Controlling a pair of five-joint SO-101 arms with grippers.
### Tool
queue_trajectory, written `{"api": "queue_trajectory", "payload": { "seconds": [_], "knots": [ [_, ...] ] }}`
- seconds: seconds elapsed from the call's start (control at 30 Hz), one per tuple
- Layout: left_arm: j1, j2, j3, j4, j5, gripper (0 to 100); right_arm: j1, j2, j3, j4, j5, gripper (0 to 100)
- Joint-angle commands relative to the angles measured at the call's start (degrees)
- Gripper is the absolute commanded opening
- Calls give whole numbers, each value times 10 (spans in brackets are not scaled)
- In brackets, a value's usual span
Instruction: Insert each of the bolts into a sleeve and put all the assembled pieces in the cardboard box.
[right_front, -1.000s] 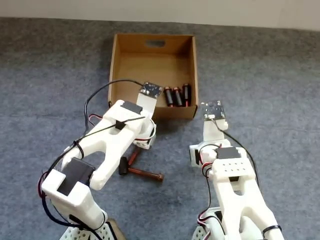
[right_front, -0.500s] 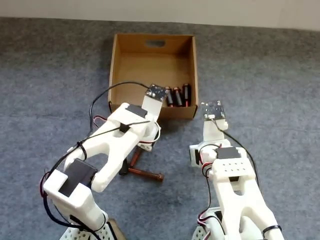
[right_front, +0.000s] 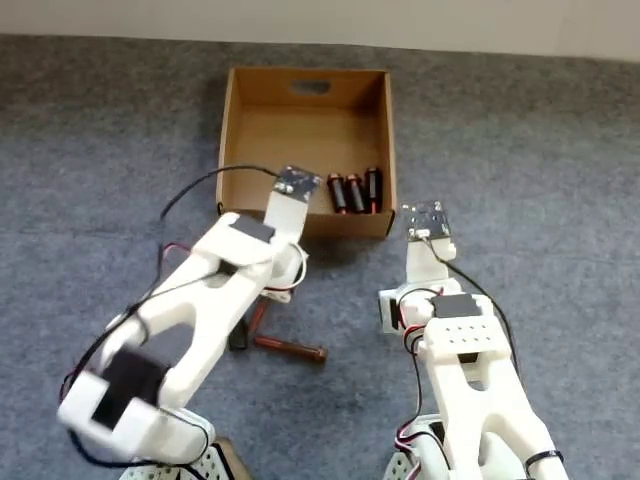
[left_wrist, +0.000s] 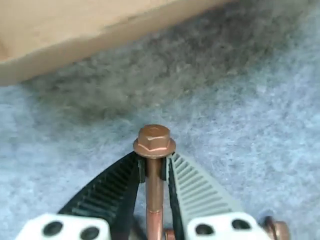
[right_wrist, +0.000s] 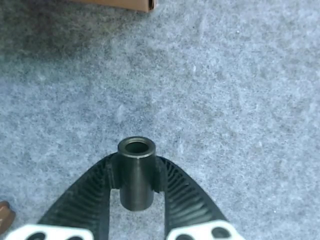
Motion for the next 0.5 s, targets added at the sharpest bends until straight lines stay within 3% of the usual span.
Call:
{"api": "queue_trajectory", "payload": {
  "seconds": [0.0, 0.13, 0.47],
  "knots": [
    [2, -103, 65, -69, -6, 7, 7, -6, -3, -10, 4, 6],
    [2, -156, 134, -134, -5, 7, 7, -7, -3, -10, 4, 6],
    [2, -226, 139, -135, -4, 7, -11, -7, -39, -21, 3, 6]
  ]
}}
